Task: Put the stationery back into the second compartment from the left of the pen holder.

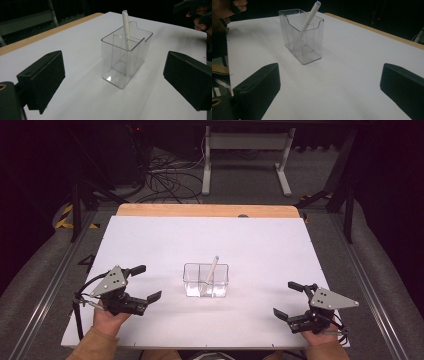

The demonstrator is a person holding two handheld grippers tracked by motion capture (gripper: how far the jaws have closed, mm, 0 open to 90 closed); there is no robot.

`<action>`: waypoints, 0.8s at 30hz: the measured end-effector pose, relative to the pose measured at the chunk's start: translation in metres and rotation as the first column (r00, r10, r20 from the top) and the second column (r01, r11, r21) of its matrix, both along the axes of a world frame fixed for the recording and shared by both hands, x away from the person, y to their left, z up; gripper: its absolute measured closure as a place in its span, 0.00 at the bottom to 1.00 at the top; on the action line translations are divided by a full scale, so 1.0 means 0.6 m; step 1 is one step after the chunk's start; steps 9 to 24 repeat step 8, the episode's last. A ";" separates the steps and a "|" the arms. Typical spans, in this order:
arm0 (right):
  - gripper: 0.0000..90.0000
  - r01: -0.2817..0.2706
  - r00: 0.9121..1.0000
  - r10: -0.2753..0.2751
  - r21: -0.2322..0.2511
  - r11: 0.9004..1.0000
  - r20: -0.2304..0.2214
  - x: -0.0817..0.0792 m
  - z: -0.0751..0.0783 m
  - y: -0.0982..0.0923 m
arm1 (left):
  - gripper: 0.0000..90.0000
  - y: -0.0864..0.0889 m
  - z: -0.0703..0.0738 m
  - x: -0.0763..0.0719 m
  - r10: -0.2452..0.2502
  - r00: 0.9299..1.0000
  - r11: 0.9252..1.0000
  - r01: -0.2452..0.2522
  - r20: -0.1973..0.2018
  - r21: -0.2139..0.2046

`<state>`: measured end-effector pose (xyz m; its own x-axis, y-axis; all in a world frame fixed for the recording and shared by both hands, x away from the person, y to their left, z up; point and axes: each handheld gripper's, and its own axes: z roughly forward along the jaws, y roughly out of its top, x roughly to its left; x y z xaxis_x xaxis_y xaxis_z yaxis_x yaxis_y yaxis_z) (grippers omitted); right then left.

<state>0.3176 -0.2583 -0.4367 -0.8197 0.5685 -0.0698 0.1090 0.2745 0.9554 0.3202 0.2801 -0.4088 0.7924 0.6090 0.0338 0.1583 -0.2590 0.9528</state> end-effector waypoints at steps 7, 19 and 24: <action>0.04 0.001 1.000 -0.001 0.000 1.000 0.002 0.001 0.000 0.000 | 0.05 0.030 -0.018 -0.012 0.046 0.999 0.999 -0.046 -0.024 0.002; 0.04 0.001 1.000 -0.001 -0.002 1.000 0.003 0.002 0.000 0.000 | 0.05 0.032 -0.020 -0.013 0.047 0.998 0.999 -0.047 -0.030 -0.004; 0.04 0.001 1.000 -0.001 -0.002 1.000 0.003 0.002 0.000 0.000 | 0.05 0.032 -0.020 -0.013 0.047 0.998 0.999 -0.047 -0.030 -0.004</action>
